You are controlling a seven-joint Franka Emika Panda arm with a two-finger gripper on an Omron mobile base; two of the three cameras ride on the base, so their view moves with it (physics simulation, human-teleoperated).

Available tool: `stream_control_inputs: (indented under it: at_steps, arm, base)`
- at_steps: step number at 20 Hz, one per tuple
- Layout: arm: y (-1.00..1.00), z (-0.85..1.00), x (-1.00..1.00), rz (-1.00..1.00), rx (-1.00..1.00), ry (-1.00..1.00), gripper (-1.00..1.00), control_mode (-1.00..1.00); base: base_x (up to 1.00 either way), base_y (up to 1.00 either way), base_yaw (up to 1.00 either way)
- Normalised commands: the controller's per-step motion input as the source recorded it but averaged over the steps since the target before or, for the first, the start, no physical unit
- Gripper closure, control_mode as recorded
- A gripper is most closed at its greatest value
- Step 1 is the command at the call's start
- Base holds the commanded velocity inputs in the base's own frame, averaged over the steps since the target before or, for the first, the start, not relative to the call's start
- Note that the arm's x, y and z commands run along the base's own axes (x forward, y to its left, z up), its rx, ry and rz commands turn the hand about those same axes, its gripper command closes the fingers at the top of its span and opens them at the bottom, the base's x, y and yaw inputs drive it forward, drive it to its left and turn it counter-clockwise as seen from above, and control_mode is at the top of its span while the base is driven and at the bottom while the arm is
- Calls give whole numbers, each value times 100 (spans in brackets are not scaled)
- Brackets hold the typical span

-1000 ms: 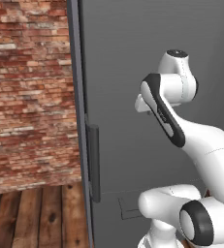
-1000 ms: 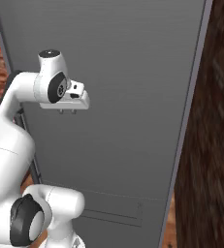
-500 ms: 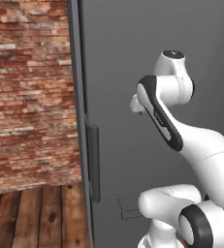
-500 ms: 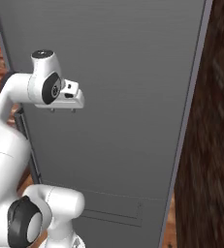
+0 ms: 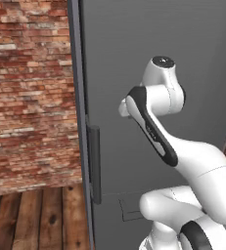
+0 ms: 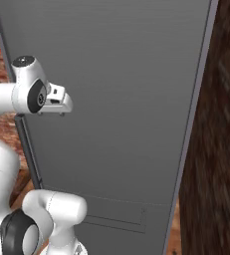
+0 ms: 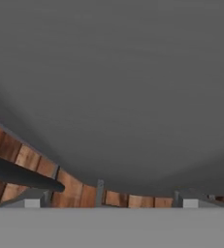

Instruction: Take the lemon wedge from the fridge and place it on the plate with fish on the dining counter.

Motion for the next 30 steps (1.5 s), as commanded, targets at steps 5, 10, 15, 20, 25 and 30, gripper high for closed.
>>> stream_control_inputs:
  at_steps: [5,10,15,20,25,30]
  arm:
    - [0,0,0,0,0,0,-100,-100]
    - [0,-13,-33,0,0,-5,-100,100]
    - [0,0,0,0,0,0,-100,100]
    - [0,0,0,0,0,0,-100,100]
    - [0,0,0,0,0,0,-100,100]
    - [0,0,0,0,0,0,-100,100]
  base:
    - [0,0,0]
    - [-18,0,0]
    - [-69,0,0]
    - [-43,2,0]
    - [-2,72,0]
    - [-27,42,0]
